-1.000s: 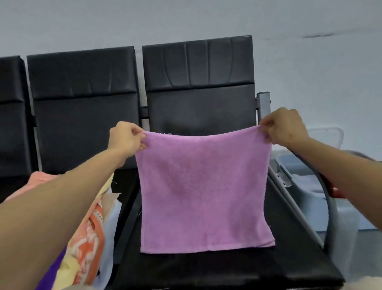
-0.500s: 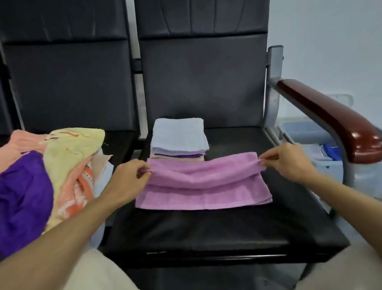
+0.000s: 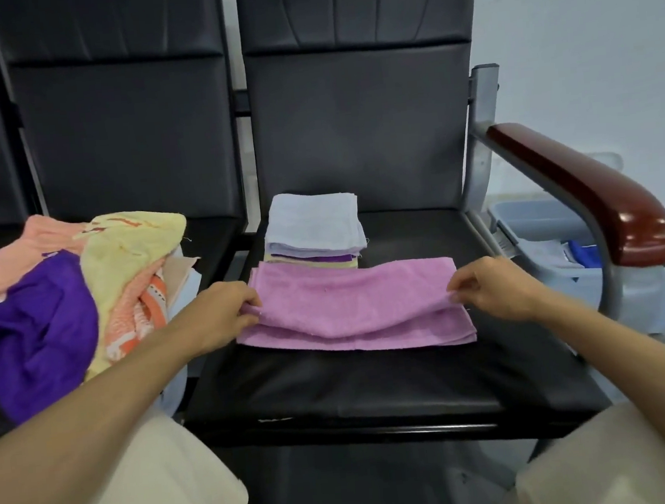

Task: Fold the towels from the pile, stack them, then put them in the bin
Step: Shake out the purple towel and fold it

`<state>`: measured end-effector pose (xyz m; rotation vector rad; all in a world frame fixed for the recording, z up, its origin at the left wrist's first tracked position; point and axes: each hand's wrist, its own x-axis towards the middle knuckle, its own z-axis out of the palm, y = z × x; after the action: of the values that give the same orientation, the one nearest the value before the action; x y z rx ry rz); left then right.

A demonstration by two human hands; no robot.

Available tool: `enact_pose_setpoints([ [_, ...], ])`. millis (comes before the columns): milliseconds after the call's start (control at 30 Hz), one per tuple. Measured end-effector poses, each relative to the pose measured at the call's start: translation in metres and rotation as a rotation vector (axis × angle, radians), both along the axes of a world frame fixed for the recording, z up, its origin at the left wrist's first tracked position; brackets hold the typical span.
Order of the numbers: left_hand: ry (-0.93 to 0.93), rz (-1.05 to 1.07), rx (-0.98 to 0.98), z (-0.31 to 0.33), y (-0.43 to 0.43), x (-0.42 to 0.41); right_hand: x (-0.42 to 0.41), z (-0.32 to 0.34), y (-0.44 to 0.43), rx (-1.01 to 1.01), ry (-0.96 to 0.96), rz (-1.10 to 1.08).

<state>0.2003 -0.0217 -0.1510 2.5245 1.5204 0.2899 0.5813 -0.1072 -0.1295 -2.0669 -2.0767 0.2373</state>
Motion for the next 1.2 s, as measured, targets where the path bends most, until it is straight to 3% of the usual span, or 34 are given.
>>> enact_pose_setpoints([
  [167,-0.196,0.152,0.237,0.049,-0.003,0.014,-0.020,0.045,-0.003,0.229,0.073,-0.074],
  [333,-0.211,0.195,0.372,0.143,-0.021,0.010,-0.037,0.129,-0.022,0.417,0.135,-0.082],
  [633,-0.438,0.278,0.415,0.245,-0.043,0.000,-0.031,0.215,-0.032,0.744,0.219,-0.207],
  [800,-0.665,0.315,0.281,0.244,-0.012,0.013,-0.018,0.211,-0.002,0.749,0.294,-0.270],
  [933,-0.732,0.336,0.211,0.215,0.026,0.028,-0.010,0.184,0.031,0.661,0.364,-0.272],
  [1033,-0.686,0.324,0.223,0.184,0.047,0.035,0.001,0.154,0.053,0.595,0.444,-0.280],
  [1200,-0.469,0.258,0.230,0.118,0.052,0.035,0.010,0.093,0.063,0.488,0.422,-0.244],
])
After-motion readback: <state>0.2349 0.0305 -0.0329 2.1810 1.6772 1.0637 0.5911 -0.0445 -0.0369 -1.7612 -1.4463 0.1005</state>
